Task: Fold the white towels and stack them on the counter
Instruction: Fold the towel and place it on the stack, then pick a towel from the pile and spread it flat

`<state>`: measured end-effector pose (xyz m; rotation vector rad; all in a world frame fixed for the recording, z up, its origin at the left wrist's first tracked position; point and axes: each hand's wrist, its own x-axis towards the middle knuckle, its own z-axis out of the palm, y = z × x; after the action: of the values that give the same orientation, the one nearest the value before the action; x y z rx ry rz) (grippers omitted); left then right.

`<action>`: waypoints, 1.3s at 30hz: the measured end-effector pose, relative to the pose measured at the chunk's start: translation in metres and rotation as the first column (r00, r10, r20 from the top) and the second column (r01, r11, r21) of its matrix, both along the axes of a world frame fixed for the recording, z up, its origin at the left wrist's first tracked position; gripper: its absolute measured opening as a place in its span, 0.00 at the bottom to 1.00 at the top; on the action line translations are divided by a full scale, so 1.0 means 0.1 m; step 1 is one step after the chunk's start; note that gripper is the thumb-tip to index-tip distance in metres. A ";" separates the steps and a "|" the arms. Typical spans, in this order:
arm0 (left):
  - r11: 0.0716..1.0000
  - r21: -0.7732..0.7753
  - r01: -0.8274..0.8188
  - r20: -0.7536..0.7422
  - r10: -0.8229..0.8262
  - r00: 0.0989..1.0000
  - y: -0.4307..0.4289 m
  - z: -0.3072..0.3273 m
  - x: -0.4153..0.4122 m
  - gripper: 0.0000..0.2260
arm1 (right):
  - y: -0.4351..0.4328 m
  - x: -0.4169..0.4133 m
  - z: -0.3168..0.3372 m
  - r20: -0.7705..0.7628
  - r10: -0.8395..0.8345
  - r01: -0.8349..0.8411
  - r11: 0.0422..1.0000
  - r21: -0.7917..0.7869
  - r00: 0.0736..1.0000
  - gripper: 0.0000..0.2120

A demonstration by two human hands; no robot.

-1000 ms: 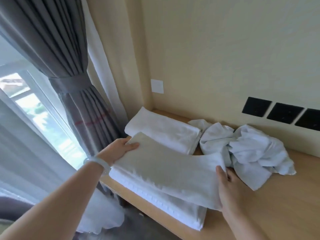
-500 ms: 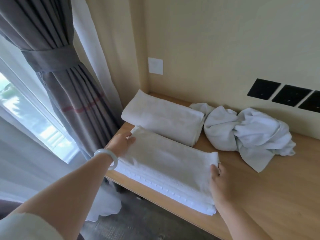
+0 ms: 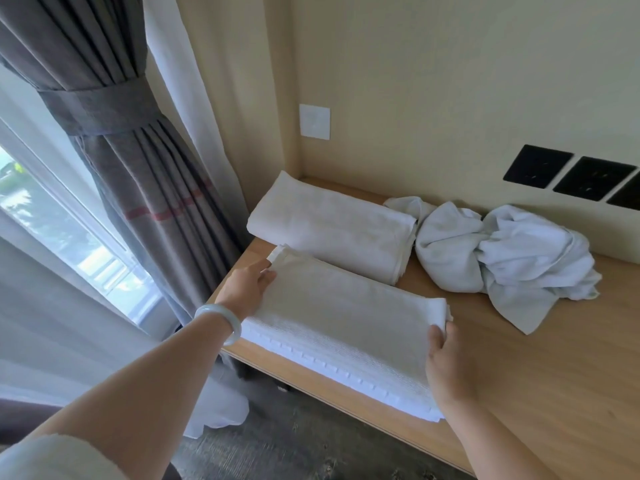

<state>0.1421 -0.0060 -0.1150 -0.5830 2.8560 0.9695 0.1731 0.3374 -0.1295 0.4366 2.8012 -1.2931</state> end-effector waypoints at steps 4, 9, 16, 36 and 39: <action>0.999 0.039 -0.007 -0.043 0.008 0.999 -0.01 -0.03 0.03 0.18 | -0.04 0.05 0.00 -0.001 -0.002 0.003 0.999 0.042 1.000 0.13; 0.996 0.093 0.000 -0.100 0.010 0.995 -0.04 -0.07 0.05 0.17 | -0.03 0.05 0.02 0.008 0.008 -0.008 0.998 0.068 1.000 0.14; 0.855 -0.518 0.014 -0.126 -0.092 0.988 0.25 0.17 0.03 0.22 | -0.08 0.00 0.15 -0.004 0.024 -0.018 0.871 0.490 1.000 0.25; 0.650 -0.417 0.635 0.181 -0.626 0.759 1.02 0.03 0.32 0.36 | -0.56 0.06 0.06 0.167 0.495 -0.482 0.623 0.615 0.853 0.43; 0.605 -0.413 0.681 0.177 -0.680 0.712 0.89 -0.06 0.44 0.32 | -0.48 0.13 -0.07 0.211 0.595 -0.583 0.546 0.602 0.775 0.43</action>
<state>0.1865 0.0833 -0.1211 0.5141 2.8755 0.1608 0.1861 0.2894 -0.1364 -0.5264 2.9003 -0.1692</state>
